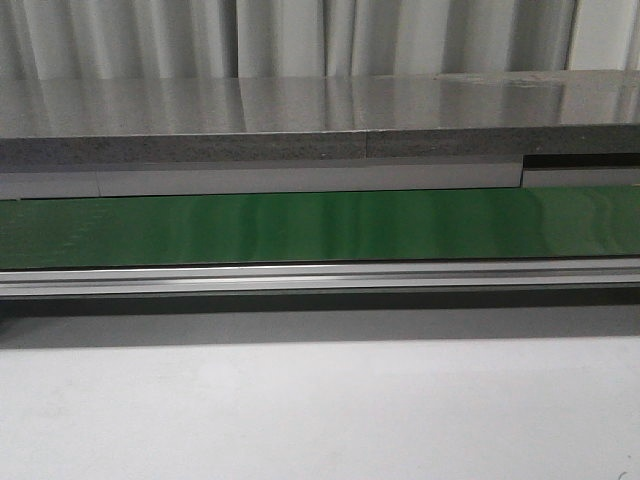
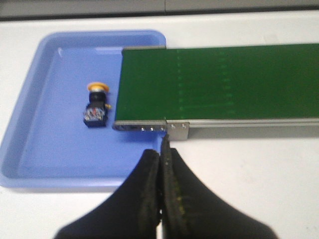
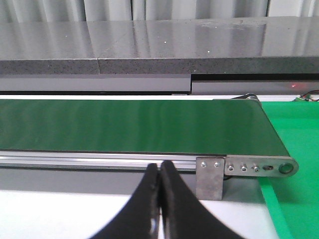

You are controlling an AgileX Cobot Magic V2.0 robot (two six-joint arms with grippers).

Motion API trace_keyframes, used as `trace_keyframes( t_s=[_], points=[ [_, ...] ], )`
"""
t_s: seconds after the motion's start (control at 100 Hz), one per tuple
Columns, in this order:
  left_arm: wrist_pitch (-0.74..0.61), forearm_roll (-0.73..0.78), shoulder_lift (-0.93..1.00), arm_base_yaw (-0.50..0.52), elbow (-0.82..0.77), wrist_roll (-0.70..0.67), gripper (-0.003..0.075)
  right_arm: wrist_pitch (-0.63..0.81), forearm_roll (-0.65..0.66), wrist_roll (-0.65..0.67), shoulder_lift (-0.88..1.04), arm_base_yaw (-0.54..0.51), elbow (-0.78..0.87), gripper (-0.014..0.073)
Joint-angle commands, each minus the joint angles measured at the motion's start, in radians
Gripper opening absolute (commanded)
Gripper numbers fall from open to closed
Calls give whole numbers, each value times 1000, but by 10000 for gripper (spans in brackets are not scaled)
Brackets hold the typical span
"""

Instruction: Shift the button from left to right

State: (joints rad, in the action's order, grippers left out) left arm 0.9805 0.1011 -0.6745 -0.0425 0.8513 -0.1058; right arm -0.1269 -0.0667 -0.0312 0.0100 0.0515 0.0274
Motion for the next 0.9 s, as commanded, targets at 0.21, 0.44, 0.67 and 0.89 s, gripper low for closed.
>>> trace_keyframes(
  t_s=[0.21,0.44,0.67,0.89],
  points=[
    [-20,-19,-117,-6,40,-10,-16,87,8,0,18,-6,-17,-67],
    [-18,-22,-127,-6,40,-1,356,87,8,0,18,-6,-17,-67],
    [-34,-16,-127,-6,40,-1,641,87,8,0,18,-6,-17,-67],
    [-62,12,-143,-6,40,-1,640,87,8,0,18,-6,-17,-67]
  ],
)
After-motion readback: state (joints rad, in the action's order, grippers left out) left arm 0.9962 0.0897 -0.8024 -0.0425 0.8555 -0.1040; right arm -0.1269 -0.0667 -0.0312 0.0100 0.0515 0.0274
